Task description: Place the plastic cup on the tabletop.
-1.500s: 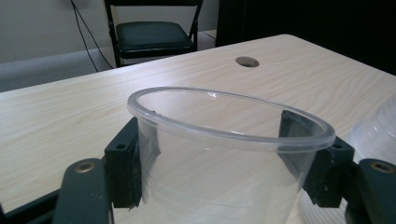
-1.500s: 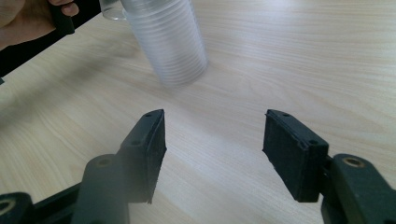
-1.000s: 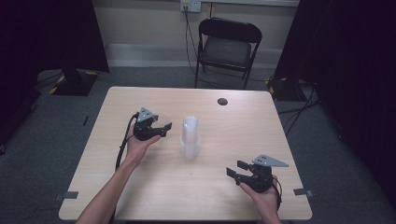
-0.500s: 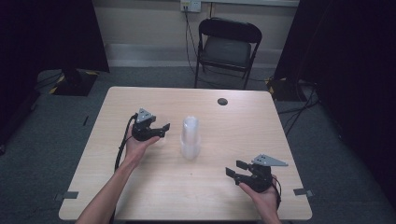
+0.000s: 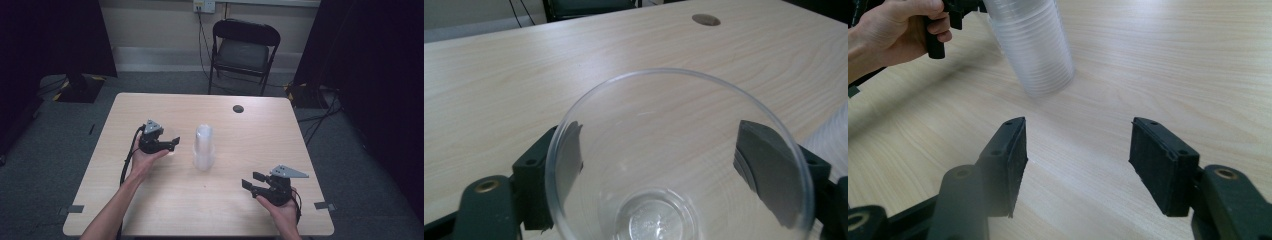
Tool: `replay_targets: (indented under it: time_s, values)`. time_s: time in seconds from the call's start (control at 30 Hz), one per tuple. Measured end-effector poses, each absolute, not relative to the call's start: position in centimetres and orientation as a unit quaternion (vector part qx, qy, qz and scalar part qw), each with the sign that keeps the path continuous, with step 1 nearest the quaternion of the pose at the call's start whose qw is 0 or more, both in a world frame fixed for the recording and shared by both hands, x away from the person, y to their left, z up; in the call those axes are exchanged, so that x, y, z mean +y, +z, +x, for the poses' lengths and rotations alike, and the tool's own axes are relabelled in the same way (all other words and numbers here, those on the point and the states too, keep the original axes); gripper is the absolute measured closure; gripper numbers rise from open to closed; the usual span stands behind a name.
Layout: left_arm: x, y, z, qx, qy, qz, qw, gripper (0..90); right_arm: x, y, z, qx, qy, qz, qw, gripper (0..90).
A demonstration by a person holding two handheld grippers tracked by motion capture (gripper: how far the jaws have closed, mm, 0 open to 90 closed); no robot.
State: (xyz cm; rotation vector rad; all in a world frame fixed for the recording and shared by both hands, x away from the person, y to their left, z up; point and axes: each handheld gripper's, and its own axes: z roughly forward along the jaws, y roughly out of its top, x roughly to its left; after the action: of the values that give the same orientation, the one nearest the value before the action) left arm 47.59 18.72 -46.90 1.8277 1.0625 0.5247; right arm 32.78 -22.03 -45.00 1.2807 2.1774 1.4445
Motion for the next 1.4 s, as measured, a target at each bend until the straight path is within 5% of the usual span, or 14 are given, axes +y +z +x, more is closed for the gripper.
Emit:
replay_targets:
  time_s: [1.4]
  values:
    - [19.4,-45.9,44.5,0.434,0.207,0.765,0.428,17.0,-22.6,-44.7,33.0,0.734,0.498,0.447,0.116,34.5]
